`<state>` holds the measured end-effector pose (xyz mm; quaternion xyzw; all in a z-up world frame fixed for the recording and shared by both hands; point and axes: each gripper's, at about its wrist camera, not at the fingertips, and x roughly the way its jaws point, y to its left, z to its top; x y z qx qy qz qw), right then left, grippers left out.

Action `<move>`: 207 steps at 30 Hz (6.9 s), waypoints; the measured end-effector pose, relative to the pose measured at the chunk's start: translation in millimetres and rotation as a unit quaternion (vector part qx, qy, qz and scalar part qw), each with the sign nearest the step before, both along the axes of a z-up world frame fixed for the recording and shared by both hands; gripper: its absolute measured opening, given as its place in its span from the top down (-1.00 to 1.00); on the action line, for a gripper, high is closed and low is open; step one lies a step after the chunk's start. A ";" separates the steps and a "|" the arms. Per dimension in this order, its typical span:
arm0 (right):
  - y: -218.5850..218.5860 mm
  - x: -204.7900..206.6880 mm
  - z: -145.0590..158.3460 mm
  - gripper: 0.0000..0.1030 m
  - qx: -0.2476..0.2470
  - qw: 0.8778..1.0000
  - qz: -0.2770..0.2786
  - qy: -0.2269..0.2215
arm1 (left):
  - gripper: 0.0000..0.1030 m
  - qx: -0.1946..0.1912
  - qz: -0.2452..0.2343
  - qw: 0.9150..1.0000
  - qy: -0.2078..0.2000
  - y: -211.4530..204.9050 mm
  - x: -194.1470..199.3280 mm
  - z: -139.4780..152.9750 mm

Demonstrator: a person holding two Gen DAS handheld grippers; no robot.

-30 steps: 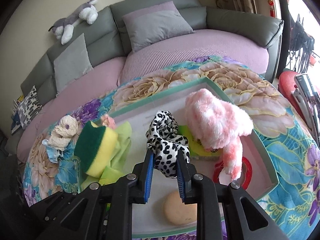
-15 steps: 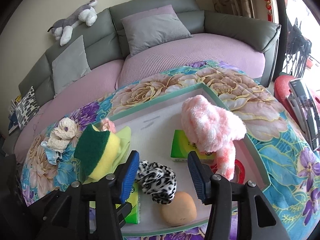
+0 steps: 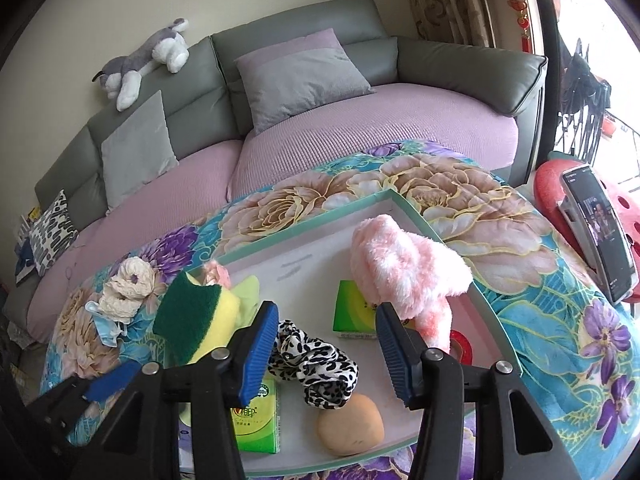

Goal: Organize soft objects
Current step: 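Move both tools back over the bed toward the blue mask and lace cloth, then grasp the blue face mask with the left tool while the right tool grasps the cream lace cloth, then lift and carry the mask and lace cloth with both tools over the white tray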

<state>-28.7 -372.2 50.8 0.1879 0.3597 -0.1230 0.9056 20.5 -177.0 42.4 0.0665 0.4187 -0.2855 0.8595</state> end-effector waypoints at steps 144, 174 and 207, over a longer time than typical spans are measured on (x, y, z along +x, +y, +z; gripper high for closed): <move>169.6 94.3 42.2 0.86 0.049 0.974 0.187 -0.115 | 0.88 -0.103 0.273 0.949 -0.116 188.5 58.7 28.0; 40.3 -44.6 50.4 0.86 0.064 0.988 0.014 -0.142 | 0.88 -0.093 0.130 0.974 -0.161 85.2 -8.6 72.2; -45.3 -70.6 17.0 0.86 0.098 0.987 -0.056 -0.117 | 0.87 -0.021 -0.039 0.995 -0.085 -57.1 -40.0 19.8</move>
